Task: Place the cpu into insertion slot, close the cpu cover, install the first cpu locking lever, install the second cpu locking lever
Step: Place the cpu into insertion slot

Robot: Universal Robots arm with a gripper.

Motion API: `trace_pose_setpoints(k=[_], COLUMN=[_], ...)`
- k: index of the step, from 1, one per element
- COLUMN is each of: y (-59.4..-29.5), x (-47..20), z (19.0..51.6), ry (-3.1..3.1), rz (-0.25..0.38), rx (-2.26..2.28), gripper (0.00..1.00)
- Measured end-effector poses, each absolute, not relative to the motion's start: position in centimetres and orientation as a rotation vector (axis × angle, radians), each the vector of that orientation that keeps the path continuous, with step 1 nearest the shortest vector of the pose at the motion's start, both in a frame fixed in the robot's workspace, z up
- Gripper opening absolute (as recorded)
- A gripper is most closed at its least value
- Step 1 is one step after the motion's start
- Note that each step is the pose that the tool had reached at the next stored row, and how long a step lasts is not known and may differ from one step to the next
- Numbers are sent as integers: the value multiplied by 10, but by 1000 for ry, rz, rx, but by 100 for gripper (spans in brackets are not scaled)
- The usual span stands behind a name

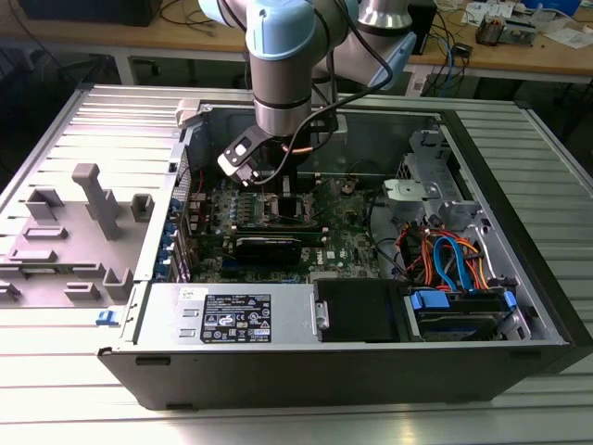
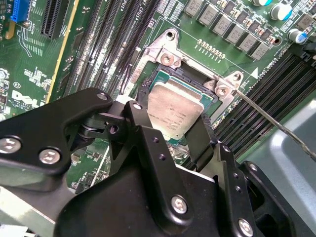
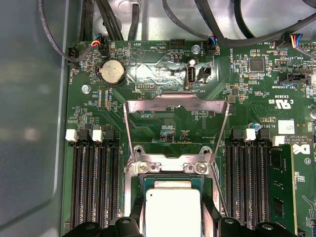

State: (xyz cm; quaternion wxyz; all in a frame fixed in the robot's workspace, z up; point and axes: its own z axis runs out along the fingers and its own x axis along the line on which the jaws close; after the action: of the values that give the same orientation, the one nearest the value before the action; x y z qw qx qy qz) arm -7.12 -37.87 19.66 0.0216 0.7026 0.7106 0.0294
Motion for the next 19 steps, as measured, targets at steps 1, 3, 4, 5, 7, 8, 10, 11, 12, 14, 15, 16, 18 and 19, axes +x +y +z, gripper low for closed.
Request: trace_pose_setpoints(k=[1,3,4,5,7,8,10,11,12,14,15,16,18,19], y=[-379,-379,-379,-379,-379,-379,-379,-379,-379,-379,-379,-379,-379,-379], x=[-71,-71,-71,-71,-72,-72,-72,-72,-72,-72,-72,-72,-72,-72], z=[197,196,196,196,196,196,196,196,196,196,196,196,196,196], ry=[2202,2202,2202,2202,2202,2203,2202,2202,2202,2202,2202,2202,2202,2202], rz=[91,91,91,91,91,91,91,91,91,91,91,91,91,91], rx=[2178,2178,2178,2178,2177,2177,2177,2178,2178,2178,2178,2178,2178,2178], gripper=[55,55,55,55,55,55,55,55,55,55,55,55,55,55])
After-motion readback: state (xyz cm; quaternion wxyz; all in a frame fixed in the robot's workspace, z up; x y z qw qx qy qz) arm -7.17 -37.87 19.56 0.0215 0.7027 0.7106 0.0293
